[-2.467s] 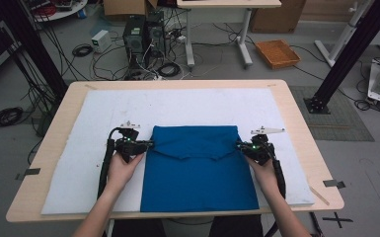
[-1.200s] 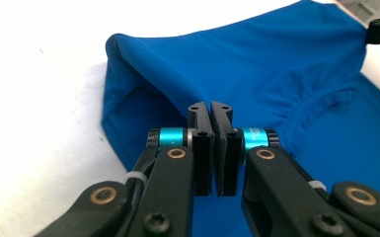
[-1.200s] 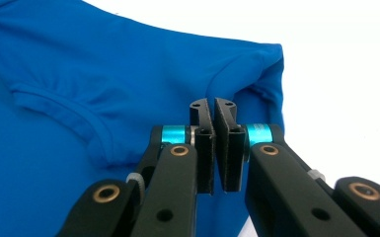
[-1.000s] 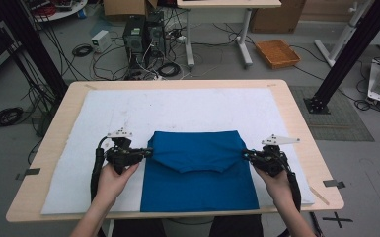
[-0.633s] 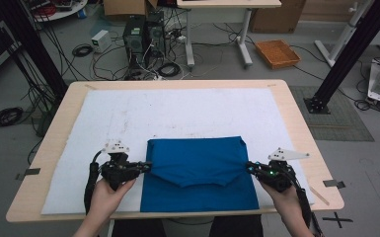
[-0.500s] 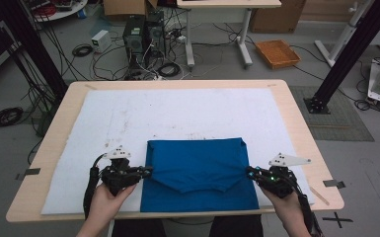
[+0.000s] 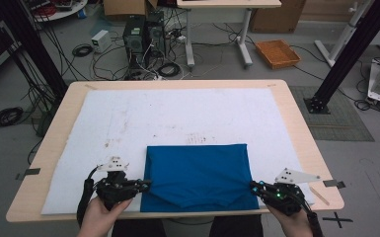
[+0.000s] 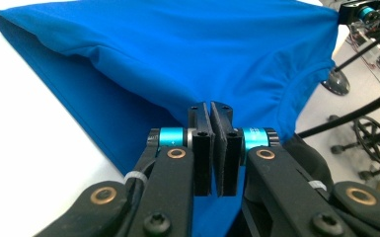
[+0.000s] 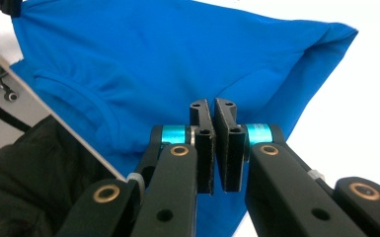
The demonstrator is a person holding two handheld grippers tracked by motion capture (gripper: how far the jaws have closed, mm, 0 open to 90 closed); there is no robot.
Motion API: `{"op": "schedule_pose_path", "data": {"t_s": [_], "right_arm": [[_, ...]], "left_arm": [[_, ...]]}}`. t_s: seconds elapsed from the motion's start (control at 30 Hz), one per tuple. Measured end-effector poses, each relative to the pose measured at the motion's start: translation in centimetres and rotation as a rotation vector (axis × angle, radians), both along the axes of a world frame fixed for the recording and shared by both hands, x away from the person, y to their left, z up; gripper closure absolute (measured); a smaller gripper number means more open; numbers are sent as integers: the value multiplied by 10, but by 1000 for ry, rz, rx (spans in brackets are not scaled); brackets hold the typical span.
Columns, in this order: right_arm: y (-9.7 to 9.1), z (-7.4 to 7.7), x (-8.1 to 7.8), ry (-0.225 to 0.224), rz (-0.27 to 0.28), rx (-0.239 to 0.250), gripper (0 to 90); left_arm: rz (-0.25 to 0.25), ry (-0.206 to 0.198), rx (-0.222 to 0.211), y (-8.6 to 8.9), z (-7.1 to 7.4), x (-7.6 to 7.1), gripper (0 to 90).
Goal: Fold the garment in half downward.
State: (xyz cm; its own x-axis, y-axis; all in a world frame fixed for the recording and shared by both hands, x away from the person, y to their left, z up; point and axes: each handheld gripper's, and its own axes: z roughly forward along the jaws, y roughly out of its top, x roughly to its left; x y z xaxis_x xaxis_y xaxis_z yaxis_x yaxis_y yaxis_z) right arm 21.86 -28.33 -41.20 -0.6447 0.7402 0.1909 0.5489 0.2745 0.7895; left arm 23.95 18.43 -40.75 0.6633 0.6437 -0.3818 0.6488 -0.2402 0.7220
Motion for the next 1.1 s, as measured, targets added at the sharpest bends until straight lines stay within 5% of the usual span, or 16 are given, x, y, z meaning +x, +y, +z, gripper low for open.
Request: {"op": "schedule_pose_path", "data": {"t_s": [0.4,0.6,0.7,0.87,1.1], "right_arm": [[-3,-10,-15,7,3,-28,872],[-5,-16,-12,18,-10,-45,773],[-8,-13,-8,10,-34,-46,732],[-10,-4,23,-32,-98,-58,667],[-7,-6,97,-29,-218,-35,629]], "left_arm": [[0,12,25,3,-9,-9,866],[18,-26,131,2,-17,-9,689],[65,-50,133,5,-15,-1,641],[124,-92,113,11,-8,31,531],[227,-131,119,6,-14,88,447]]}}
